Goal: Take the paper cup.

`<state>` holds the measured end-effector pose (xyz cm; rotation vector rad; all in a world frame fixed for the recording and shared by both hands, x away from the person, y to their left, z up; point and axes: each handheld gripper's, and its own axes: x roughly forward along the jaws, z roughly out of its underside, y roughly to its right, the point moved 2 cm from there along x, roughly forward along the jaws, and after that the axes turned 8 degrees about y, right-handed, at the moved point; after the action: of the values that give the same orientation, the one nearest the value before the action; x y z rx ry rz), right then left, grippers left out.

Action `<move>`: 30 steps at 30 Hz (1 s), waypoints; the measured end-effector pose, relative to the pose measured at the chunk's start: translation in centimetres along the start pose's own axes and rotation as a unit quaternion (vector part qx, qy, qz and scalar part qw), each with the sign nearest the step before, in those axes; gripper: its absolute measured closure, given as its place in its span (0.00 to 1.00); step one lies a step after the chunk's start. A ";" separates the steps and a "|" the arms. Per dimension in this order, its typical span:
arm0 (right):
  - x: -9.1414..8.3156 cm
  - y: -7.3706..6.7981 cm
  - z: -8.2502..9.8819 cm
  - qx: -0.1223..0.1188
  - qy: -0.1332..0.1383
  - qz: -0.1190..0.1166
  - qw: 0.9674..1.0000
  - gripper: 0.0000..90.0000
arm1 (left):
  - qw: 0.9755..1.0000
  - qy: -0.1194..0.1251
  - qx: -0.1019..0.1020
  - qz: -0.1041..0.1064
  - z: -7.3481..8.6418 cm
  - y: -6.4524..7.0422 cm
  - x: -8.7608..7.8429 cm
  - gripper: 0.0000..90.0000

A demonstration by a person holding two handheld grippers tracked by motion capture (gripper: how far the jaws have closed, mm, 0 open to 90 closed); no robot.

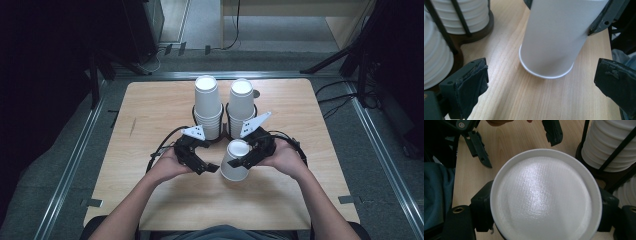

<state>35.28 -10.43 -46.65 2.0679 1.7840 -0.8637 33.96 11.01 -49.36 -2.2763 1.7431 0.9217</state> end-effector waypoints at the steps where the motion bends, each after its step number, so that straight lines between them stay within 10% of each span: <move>1: 0.1 0.0 0.0 0.002 0.000 0.001 1.000 0.25 | 1.000 -0.001 0.001 0.001 0.1 -0.1 0.2 0.00; 30: -0.5 -1.2 -2.9 0.023 0.071 -0.023 0.997 0.26 | 0.998 0.048 0.019 0.032 -0.6 1.3 2.3 0.03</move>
<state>34.86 -8.97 -43.91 2.1747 1.9090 -0.7945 33.36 8.38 -49.75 -2.2889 1.8654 0.7949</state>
